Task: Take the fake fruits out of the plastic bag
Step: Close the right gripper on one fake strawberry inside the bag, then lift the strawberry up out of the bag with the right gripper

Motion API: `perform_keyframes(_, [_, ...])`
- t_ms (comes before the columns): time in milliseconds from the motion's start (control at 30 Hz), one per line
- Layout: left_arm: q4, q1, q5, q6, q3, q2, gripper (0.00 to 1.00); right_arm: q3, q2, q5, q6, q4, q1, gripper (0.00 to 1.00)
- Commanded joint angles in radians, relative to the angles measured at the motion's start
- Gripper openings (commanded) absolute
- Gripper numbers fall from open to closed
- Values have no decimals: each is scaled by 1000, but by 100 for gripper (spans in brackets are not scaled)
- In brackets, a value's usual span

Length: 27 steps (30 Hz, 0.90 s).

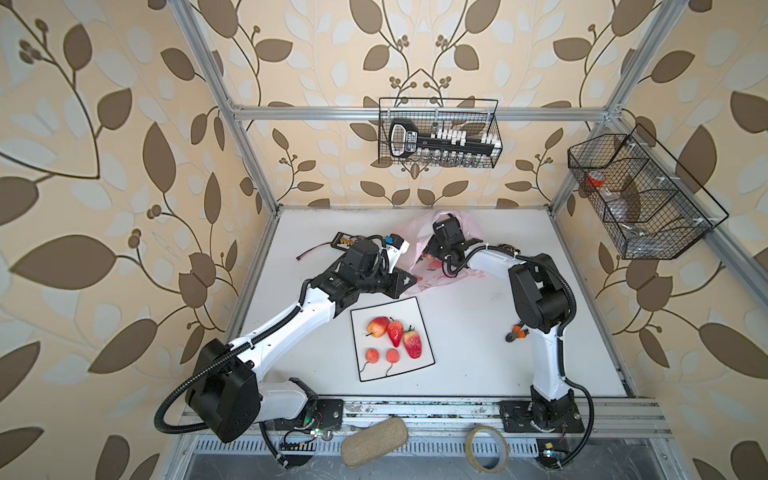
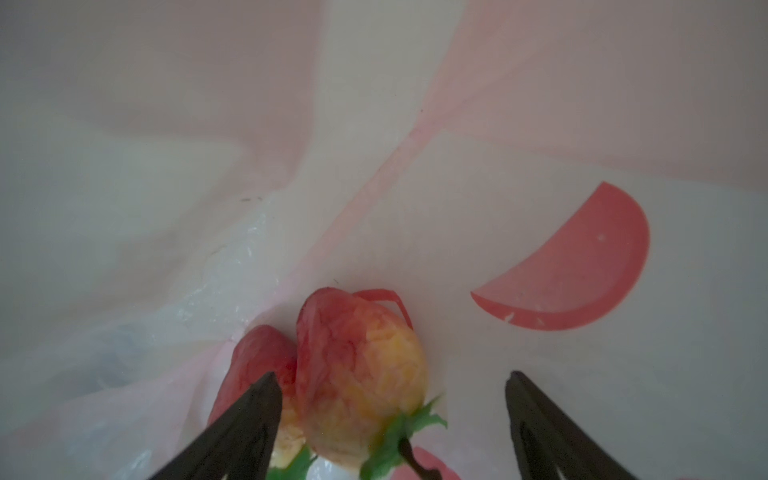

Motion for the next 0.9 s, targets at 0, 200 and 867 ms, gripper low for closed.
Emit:
perform_keyframes(0, [3, -14, 44, -1, 9, -17, 0, 57, 56, -16, 45, 15, -3, 86])
perform_keyframes(200, [-3, -14, 28, 6, 19, -17, 0, 111, 114, -45, 61, -34, -2, 82])
perform_keyframes(867, [-62, -14, -146, 3, 32, -13, 0, 7, -27, -8, -299, -154, 7, 75])
